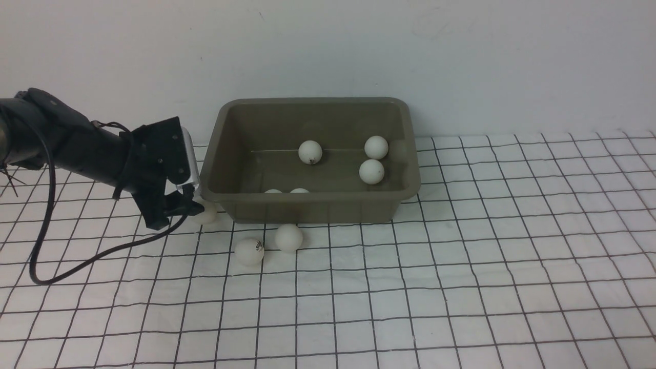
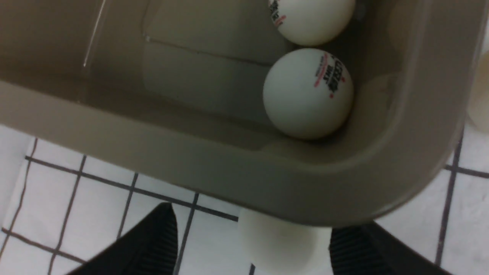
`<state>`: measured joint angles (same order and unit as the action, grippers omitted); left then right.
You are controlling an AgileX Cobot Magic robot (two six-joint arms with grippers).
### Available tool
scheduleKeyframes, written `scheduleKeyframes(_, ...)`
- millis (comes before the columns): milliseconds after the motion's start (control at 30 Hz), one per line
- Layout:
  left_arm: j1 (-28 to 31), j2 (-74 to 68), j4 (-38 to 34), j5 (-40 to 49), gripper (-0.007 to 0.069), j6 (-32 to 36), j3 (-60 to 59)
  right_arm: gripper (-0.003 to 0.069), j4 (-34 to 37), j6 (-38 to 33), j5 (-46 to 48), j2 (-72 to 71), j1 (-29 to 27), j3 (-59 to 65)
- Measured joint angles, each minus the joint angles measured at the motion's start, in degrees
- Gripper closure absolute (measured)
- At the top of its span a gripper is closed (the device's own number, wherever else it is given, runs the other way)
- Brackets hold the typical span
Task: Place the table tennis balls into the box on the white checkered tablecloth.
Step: 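Reach for and grasp a ping pong ball on the table beside the basket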
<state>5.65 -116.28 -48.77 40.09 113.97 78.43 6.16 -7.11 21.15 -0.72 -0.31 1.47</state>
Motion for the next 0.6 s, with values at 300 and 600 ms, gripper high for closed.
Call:
scheduleKeyframes(300, 0.0, -1.9, -2.6, 1.6, 0.0145, -6.3, 1.6, 0.0207, 0.0, 0.0, 0.0, 0.0, 0.0, 0.0)
scheduleKeyframes(600, 0.0, -2.2, -1.5, 2.1, 0.0145, -12.9, 1.7, 0.0207, 0.0, 0.0, 0.0, 0.0, 0.0, 0.0)
